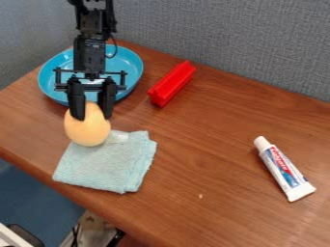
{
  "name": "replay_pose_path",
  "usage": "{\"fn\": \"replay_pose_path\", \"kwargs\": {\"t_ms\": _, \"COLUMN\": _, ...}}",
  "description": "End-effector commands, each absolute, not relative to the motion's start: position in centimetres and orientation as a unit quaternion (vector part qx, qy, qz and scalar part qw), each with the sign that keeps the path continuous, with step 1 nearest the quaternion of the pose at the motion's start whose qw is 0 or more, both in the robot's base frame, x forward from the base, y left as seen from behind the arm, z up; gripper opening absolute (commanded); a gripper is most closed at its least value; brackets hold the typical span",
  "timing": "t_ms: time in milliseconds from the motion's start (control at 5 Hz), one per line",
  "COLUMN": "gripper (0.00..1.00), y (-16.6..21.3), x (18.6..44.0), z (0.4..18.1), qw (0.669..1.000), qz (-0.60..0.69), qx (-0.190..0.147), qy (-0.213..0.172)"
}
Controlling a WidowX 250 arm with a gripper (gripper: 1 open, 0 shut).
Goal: Put the yellow ball on the blue plate
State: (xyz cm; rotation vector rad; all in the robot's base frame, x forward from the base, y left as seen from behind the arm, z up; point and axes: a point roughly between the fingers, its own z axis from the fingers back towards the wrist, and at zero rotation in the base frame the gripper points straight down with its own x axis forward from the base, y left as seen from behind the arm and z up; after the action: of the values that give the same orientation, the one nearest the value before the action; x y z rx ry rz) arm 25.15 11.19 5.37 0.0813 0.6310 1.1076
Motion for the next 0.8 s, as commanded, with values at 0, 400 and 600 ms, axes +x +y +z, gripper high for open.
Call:
{"fn": "replay_pose_path", "kwargs": {"t_ms": 0, "gripper": 0.0, "y": 11.74, "x": 25.24, "z": 6.1, "qw": 0.803, "qz": 0.521, "qx": 0.025, "qy": 0.286}}
{"fn": "replay_pose_path", "kwargs": {"t_ms": 400, "gripper": 0.0, "y": 11.68, "x": 25.25, "z": 6.32, "qw": 0.804, "qz": 0.518, "qx": 0.023, "qy": 0.29}}
{"fn": "replay_pose_path", "kwargs": {"t_ms": 600, "gripper": 0.0, "y": 11.63, "x": 25.27, "z": 6.43, "qw": 0.805, "qz": 0.516, "qx": 0.022, "qy": 0.292}}
